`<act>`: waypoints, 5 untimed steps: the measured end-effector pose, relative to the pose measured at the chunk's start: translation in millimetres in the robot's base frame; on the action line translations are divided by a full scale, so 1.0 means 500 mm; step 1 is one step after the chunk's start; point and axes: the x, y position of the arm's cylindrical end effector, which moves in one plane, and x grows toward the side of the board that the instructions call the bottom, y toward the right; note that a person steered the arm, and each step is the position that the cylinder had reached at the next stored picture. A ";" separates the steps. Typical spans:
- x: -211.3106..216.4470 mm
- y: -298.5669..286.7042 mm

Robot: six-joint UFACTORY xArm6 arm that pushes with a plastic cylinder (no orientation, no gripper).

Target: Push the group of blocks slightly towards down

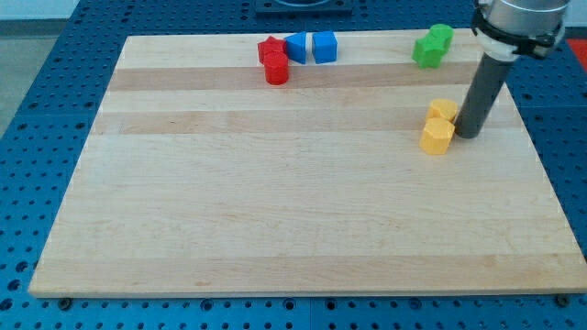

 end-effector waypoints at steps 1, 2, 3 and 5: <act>-0.038 -0.042; -0.079 -0.080; -0.107 -0.130; -0.133 -0.229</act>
